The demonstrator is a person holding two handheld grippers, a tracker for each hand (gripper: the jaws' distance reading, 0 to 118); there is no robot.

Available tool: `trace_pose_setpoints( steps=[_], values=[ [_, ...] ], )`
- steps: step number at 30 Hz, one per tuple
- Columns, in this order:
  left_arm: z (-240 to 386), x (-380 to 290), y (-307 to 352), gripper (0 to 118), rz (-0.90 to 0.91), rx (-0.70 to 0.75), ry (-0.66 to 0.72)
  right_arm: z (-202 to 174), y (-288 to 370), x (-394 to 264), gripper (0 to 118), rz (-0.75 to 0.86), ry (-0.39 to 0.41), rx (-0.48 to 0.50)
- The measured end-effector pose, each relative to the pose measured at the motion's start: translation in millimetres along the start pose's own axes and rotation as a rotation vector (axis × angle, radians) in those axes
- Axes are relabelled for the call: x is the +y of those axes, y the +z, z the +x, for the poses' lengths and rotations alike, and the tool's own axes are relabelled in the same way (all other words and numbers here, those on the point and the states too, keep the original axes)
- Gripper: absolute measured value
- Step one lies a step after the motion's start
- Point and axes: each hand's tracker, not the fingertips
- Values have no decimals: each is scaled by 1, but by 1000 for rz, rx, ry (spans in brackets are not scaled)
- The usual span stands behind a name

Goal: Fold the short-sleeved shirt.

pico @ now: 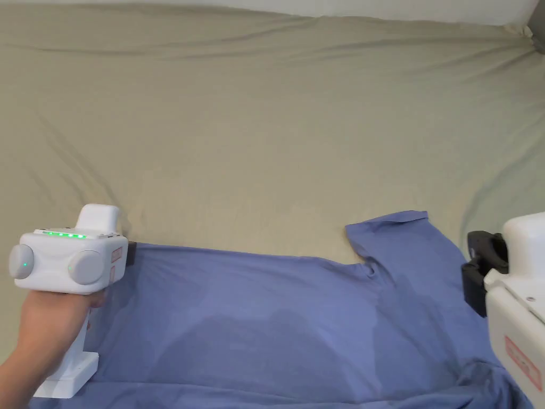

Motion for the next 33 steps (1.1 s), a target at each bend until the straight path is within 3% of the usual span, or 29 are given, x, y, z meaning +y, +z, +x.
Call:
trace_pose_setpoints(
  steps=[6,8,9,11,12,13,20,24,25,26,27,28,30,32,33],
  values=[
    [-1,4,50,0,118,29,13,14,-7,10,2,-4,-8,13],
    [-3,8,72,0,148,25,0,28,-19,12,5,-42,-51,26],
    [-4,9,83,0,162,23,2,36,-27,12,17,-70,-85,33],
    [-6,9,103,0,185,23,-7,51,-55,10,84,-172,-121,69],
    [-7,8,111,0,193,26,-9,59,-71,5,102,-233,-124,90],
    [-7,6,121,0,204,22,-9,68,-89,-3,105,-263,-131,98],
    [-8,-14,148,0,196,23,-11,93,-204,-81,105,-615,-199,11],
    [-6,-25,144,0,175,50,-19,89,-222,-107,99,-640,-241,36],
    [-7,-27,143,0,167,52,-16,86,-218,-106,88,-616,-246,58],
    [-8,-30,142,0,158,53,-8,82,-214,-103,67,-587,-231,61],
    [-9,-31,141,0,154,52,-2,79,-211,-100,27,-550,-215,76],
    [-9,-34,140,0,150,53,7,75,-207,-97,4,-497,-218,101],
    [-10,-40,141,0,149,63,31,65,-204,-93,4,-486,-186,182],
    [-10,-43,139,0,139,68,52,53,-209,-94,4,-528,-23,112],
    [-11,-43,139,0,135,67,58,62,-214,-90,4,-500,-12,114]
  ],
)
